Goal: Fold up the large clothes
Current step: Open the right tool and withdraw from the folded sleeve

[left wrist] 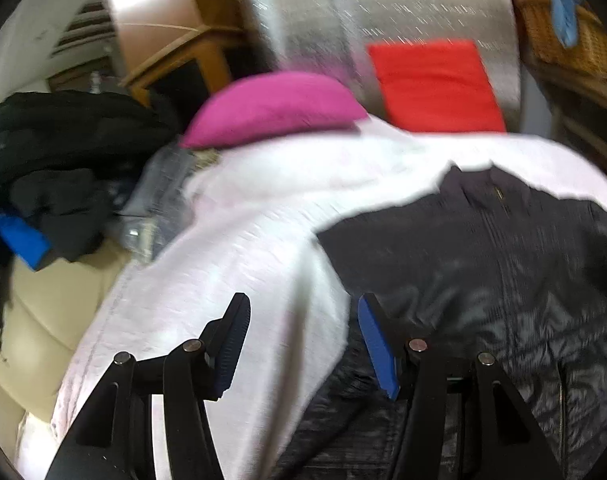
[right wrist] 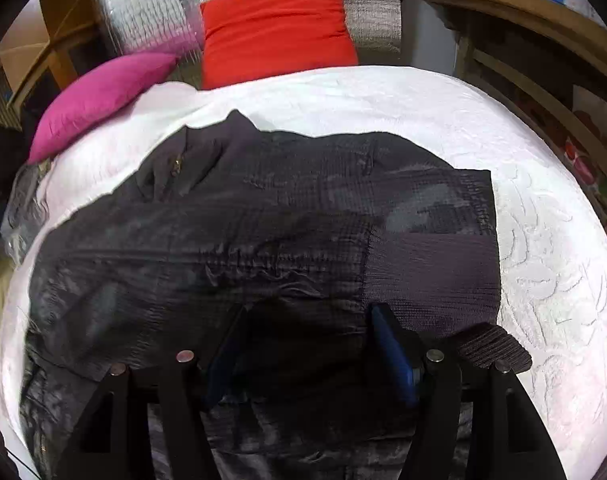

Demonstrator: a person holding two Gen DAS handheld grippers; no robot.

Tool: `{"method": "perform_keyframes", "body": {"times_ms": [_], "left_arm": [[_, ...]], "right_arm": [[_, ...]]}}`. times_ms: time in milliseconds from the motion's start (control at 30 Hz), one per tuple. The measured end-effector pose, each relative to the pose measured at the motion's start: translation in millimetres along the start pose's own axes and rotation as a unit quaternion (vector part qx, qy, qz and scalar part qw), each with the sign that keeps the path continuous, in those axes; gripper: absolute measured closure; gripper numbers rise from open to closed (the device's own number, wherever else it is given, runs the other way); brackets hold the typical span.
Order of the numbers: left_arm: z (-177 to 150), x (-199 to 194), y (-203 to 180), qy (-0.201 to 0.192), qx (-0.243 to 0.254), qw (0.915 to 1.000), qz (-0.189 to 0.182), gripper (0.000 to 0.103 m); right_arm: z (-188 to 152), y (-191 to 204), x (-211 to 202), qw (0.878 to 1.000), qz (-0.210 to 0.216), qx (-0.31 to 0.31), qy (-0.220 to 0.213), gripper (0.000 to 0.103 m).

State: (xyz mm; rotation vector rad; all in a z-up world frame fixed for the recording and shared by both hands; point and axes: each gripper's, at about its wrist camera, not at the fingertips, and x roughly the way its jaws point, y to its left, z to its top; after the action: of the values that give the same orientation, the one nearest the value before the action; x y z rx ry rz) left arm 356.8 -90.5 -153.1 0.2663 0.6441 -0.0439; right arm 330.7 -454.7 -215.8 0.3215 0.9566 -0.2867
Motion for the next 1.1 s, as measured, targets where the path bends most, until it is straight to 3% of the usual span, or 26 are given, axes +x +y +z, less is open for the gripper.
{"method": "perform_keyframes", "body": {"times_ms": [300, 400, 467, 600, 867, 967, 1067, 1100], "left_arm": [[6.2, -18.1, 41.2, -0.031, -0.05, 0.9973, 0.044, 0.045], [6.1, -18.0, 48.0, -0.03, -0.056, 0.997, 0.045, 0.045], [6.1, -16.5, 49.2, -0.03, -0.057, 0.9968, 0.046, 0.045], [5.2, -18.9, 47.9, -0.032, -0.058, 0.9967, 0.048, 0.045], [4.8, -18.6, 41.2, -0.031, -0.057, 0.9967, 0.049, 0.045], [5.2, -13.5, 36.4, -0.028, -0.056, 0.997, 0.045, 0.045], [3.8, 2.7, 26.0, -0.011, -0.049, 0.9984, 0.026, 0.032], [2.5, 15.3, 19.4, 0.01, -0.043, 0.999, 0.012, 0.032]], "right_arm": [[2.6, 10.2, -28.9, 0.997, 0.041, 0.004, -0.072, 0.035], [8.4, 21.4, -18.9, 0.998, 0.044, -0.004, -0.049, 0.035], [5.6, 26.3, 1.9, 1.0, 0.025, -0.015, -0.01, 0.034], [4.6, 35.1, 0.9, 0.999, 0.005, -0.047, -0.013, 0.034], [10.6, 8.5, -43.8, 0.996, 0.001, 0.003, -0.092, 0.035], [12.4, -3.3, -34.0, 0.997, -0.013, 0.023, -0.075, 0.035], [13.2, -16.7, 2.9, 0.999, -0.019, 0.043, -0.002, 0.034], [13.0, -18.7, 7.5, 0.999, -0.018, 0.043, 0.001, 0.035]]}}
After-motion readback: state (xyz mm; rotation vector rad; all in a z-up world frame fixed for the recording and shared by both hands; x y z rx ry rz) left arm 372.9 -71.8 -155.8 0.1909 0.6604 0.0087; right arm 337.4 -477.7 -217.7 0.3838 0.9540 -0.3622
